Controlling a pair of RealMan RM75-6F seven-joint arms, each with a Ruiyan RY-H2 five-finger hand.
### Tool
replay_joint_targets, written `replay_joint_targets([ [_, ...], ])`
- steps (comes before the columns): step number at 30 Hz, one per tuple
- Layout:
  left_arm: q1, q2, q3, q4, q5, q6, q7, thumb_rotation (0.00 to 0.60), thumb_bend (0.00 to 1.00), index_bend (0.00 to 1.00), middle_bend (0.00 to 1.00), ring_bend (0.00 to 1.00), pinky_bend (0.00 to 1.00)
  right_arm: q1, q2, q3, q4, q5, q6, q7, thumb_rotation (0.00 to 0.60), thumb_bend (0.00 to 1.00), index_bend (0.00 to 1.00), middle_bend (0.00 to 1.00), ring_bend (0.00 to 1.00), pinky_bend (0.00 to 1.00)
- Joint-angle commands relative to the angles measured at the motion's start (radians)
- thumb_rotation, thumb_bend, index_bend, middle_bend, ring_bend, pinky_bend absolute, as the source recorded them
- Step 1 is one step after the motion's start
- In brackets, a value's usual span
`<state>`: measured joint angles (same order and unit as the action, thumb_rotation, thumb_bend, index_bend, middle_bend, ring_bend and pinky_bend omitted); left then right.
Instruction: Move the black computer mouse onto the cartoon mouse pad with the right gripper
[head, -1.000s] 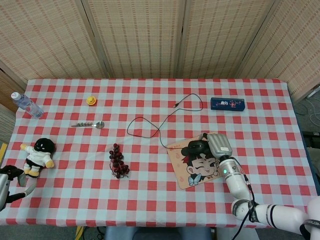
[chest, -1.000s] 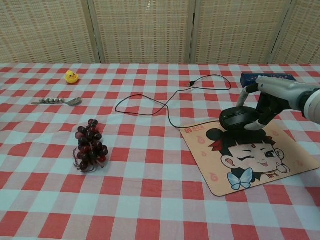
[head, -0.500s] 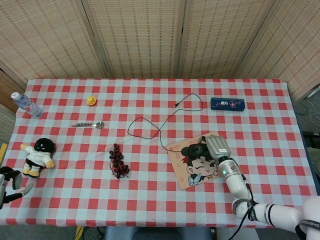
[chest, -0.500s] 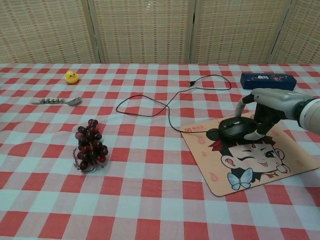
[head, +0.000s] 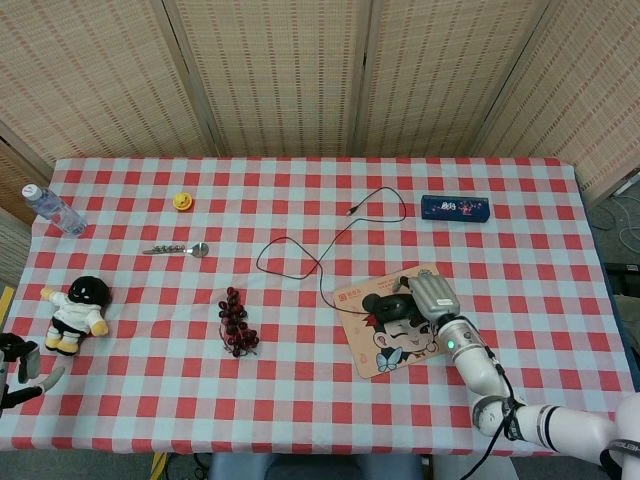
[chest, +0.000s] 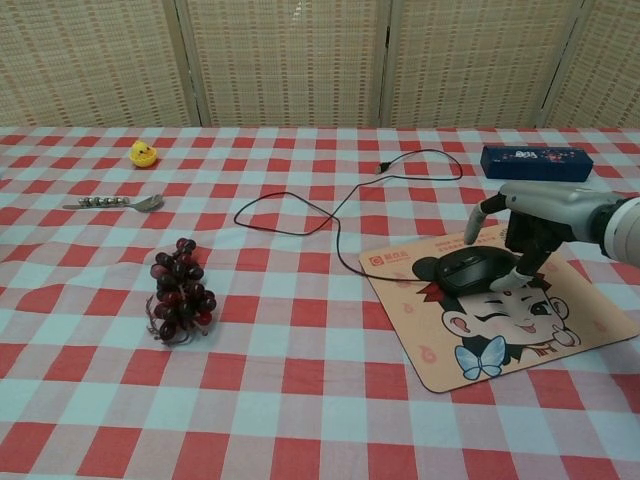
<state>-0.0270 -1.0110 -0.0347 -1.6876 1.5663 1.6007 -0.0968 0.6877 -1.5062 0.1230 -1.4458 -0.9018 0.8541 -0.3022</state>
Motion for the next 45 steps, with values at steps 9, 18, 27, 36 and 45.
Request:
replay_joint_targets([
  [9,0.002,0.000,-0.002,-0.001,-0.003,0.002,0.001,0.600,0.19,1.00,0.83,0.51,0.54,-0.018,0.082,0.011,-0.060,-0.069,-0.019,0.092,0.600,0.00,0.21,1.00,1.00,1.00],
  [18,0.003,-0.001,-0.002,-0.002,0.000,0.002,0.007,0.600,0.19,1.00,0.83,0.51,0.54,-0.022,0.201,-0.011,-0.143,-0.063,-0.043,0.072,0.600,0.77,0.21,1.00,1.00,1.00],
  [27,0.001,-0.003,-0.003,-0.001,-0.004,-0.004,0.008,0.600,0.19,1.00,0.83,0.51,0.54,0.013,0.195,-0.068,-0.128,0.033,-0.054,-0.079,0.600,1.00,0.21,1.00,1.00,1.00],
  [36,0.001,-0.002,-0.004,-0.001,-0.006,-0.005,0.003,0.600,0.19,1.00,0.83,0.51,0.54,0.040,0.149,-0.088,-0.094,0.110,-0.037,-0.154,0.600,1.00,0.21,1.00,1.00,1.00],
  [45,0.003,0.000,-0.005,0.001,-0.010,-0.005,-0.003,0.600,0.19,1.00,0.83,0.51,0.54,0.058,0.131,-0.088,-0.084,0.117,-0.055,-0.151,0.600,1.00,0.21,1.00,1.00,1.00],
])
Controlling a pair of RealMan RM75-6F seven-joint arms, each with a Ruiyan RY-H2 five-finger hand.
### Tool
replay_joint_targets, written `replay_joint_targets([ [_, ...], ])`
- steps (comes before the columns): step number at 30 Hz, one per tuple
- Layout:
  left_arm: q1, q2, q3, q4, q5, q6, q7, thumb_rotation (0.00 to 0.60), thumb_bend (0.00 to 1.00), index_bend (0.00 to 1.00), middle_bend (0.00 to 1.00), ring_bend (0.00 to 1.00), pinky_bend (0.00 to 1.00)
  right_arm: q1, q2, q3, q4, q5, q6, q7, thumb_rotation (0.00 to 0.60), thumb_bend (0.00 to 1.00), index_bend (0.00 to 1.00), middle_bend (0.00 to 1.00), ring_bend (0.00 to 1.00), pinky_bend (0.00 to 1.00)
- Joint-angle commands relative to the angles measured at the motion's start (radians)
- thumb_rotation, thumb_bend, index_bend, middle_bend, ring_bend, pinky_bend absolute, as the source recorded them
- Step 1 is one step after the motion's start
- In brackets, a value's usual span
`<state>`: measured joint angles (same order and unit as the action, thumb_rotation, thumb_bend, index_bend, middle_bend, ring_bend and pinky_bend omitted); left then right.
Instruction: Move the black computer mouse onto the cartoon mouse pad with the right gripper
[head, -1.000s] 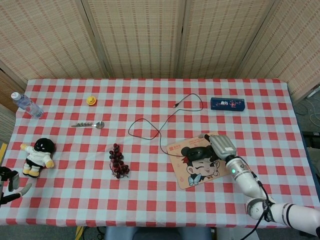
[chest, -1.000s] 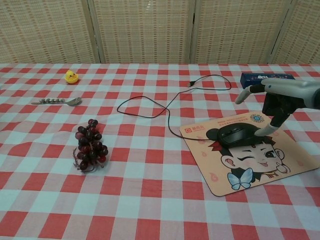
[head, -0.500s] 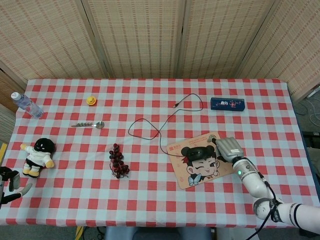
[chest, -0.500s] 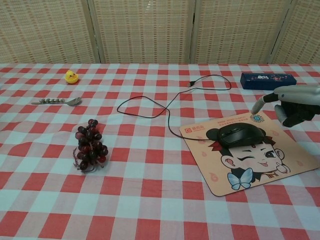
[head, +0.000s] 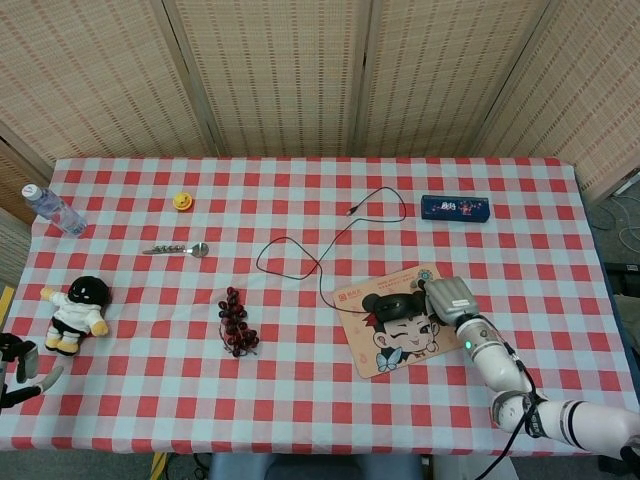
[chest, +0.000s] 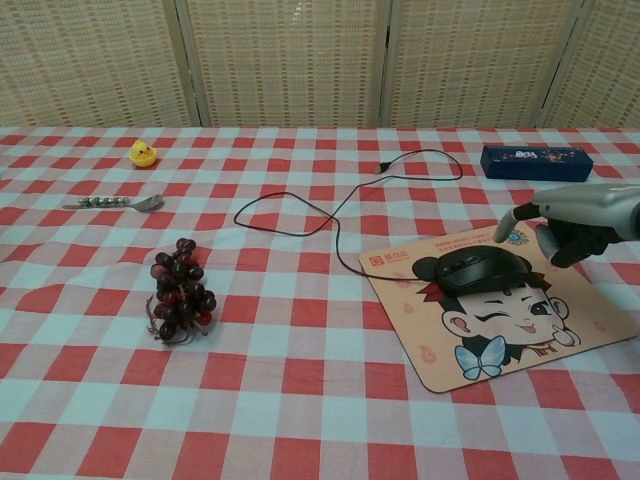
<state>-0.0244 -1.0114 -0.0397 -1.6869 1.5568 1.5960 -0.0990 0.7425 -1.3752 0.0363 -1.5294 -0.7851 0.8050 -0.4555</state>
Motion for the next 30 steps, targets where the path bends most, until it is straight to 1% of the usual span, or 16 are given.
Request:
replay_joint_targets([
  [1,0.000,0.000,0.000,0.000,-0.001,-0.001,-0.001,0.600,0.19,1.00,0.83,0.51,0.54,0.005,0.001,-0.003,-0.002,0.000,-0.012,0.004,0.600,1.00,0.21,1.00,1.00,1.00],
  [15,-0.001,0.000,-0.002,0.000,-0.004,-0.004,0.001,0.600,0.19,1.00,0.83,0.51,0.54,0.008,0.044,-0.038,-0.050,-0.007,-0.038,0.018,0.600,1.00,0.21,1.00,1.00,1.00],
  [30,0.001,0.000,-0.004,-0.003,-0.005,0.001,0.009,0.600,0.19,1.00,0.83,0.51,0.54,-0.013,0.071,-0.084,-0.099,-0.081,-0.036,0.044,0.600,1.00,0.21,1.00,1.00,1.00],
])
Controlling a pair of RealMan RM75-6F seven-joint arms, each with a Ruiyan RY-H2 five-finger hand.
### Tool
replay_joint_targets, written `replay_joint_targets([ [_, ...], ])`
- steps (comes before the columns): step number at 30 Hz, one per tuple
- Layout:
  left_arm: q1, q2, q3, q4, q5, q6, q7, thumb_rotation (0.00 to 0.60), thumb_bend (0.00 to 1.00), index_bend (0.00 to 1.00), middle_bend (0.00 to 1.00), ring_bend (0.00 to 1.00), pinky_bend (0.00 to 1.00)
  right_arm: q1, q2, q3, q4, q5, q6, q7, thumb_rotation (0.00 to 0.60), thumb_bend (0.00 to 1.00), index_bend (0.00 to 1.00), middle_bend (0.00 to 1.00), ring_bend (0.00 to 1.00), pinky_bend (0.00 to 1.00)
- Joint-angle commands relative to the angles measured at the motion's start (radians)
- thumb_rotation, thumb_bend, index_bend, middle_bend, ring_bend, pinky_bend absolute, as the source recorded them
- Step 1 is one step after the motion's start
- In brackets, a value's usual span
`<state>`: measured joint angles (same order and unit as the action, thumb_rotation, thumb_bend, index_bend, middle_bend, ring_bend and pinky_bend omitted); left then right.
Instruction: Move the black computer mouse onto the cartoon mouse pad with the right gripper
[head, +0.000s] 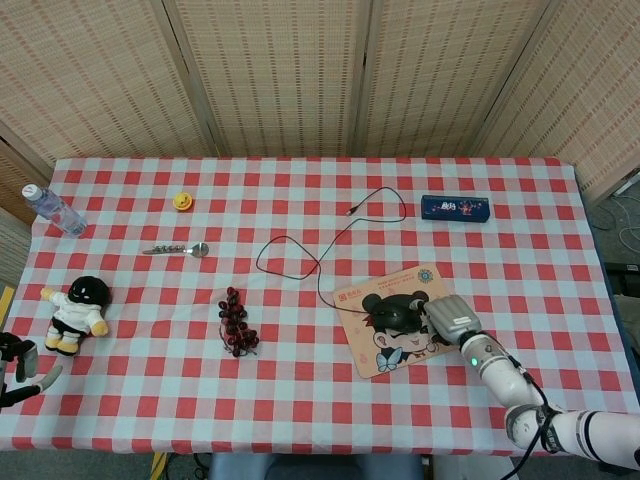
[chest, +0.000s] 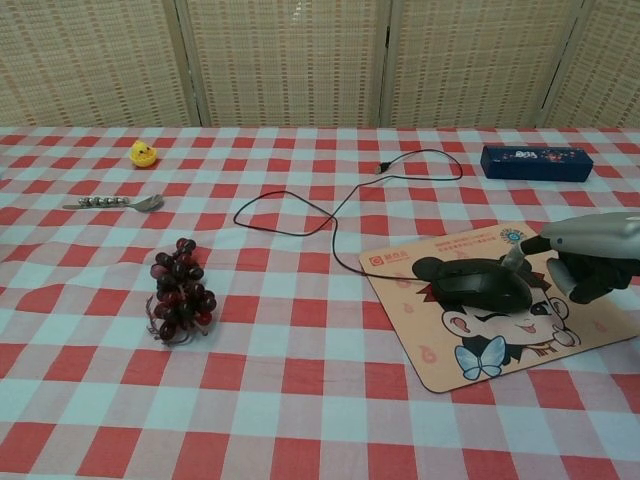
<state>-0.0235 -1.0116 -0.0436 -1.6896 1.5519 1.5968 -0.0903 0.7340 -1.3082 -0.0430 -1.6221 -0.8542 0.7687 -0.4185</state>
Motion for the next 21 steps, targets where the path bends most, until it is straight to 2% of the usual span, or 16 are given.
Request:
replay_joint_targets([
  [1,0.001,0.000,0.000,-0.001,0.000,0.001,0.001,0.600,0.19,1.00,0.83,0.51,0.54,-0.007,0.006,-0.008,-0.011,-0.021,0.000,0.012,0.600,1.00,0.21,1.00,1.00,1.00],
  [21,0.009,0.010,-0.005,-0.010,-0.014,0.008,0.005,0.600,0.19,1.00,0.83,0.51,0.54,-0.051,0.032,-0.037,-0.062,-0.177,-0.002,0.093,0.600,1.00,0.21,1.00,1.00,1.00],
])
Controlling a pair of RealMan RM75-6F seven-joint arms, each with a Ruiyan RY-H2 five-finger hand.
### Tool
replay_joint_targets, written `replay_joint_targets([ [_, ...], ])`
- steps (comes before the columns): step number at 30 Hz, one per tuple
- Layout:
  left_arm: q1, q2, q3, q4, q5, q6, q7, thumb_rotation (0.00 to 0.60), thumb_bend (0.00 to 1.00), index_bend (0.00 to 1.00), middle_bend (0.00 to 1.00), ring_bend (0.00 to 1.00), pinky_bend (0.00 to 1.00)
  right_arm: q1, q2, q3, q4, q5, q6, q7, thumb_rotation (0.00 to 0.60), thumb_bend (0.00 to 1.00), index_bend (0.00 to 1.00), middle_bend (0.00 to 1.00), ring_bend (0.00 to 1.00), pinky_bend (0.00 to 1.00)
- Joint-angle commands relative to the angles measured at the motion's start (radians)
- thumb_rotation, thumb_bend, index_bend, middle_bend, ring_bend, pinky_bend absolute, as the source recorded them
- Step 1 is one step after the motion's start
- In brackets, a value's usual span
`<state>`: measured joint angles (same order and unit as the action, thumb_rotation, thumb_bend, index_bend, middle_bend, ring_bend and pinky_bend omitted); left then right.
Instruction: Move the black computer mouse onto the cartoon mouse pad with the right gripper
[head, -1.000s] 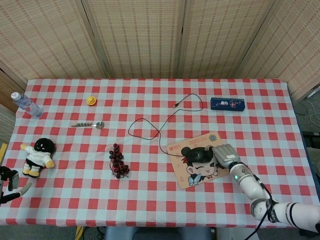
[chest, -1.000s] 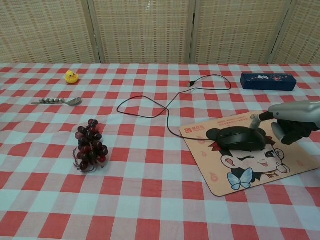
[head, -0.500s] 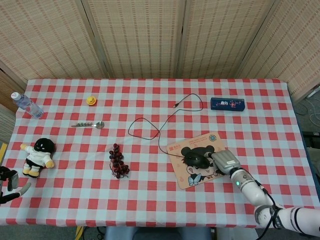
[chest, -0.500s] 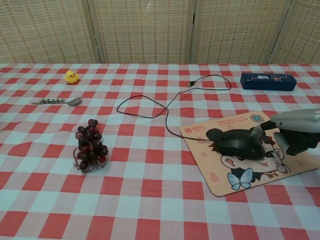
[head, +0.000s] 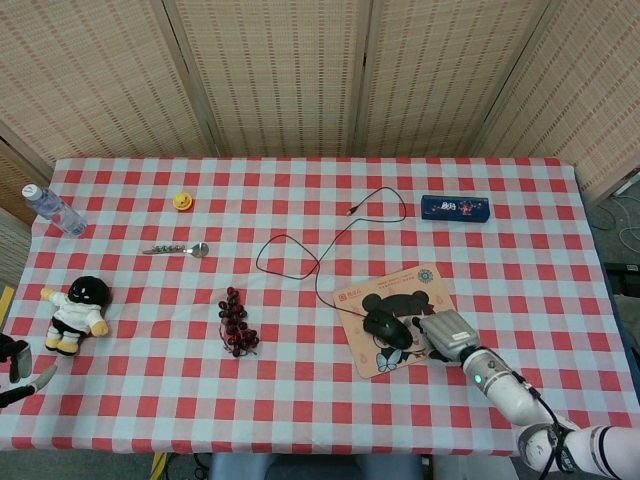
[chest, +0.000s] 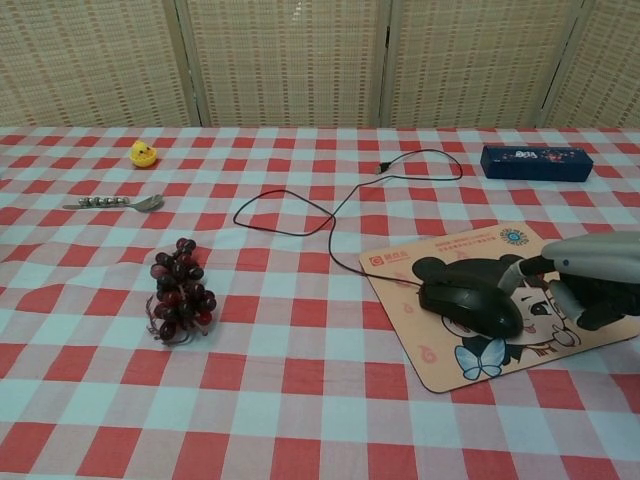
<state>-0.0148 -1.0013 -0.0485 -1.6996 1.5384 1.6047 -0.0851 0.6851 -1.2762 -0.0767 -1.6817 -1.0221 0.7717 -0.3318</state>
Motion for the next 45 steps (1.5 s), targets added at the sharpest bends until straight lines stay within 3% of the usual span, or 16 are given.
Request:
replay_joint_targets([
  [1,0.000,0.000,-0.001,0.000,-0.002,-0.001,-0.001,0.600,0.19,1.00,0.83,0.51,0.54,-0.003,0.001,-0.005,-0.005,-0.017,-0.009,0.011,0.600,1.00,0.21,1.00,1.00,1.00],
  [13,0.001,0.001,-0.004,0.001,-0.004,0.001,0.000,0.600,0.19,1.00,0.83,0.51,0.54,-0.024,0.095,0.019,-0.104,-0.082,0.052,0.038,0.600,1.00,0.21,1.00,1.00,1.00],
  [20,0.003,0.005,-0.007,-0.002,-0.017,-0.001,0.006,0.600,0.19,1.00,0.83,0.51,0.54,0.017,0.122,0.036,-0.165,-0.103,0.022,-0.008,0.600,1.00,0.21,1.00,1.00,1.00],
  [45,0.015,0.033,-0.027,-0.016,-0.088,-0.013,0.025,0.600,0.19,1.00,0.83,0.51,0.54,0.184,0.036,0.029,-0.135,0.031,-0.112,-0.132,0.600,1.00,0.21,1.00,1.00,1.00],
])
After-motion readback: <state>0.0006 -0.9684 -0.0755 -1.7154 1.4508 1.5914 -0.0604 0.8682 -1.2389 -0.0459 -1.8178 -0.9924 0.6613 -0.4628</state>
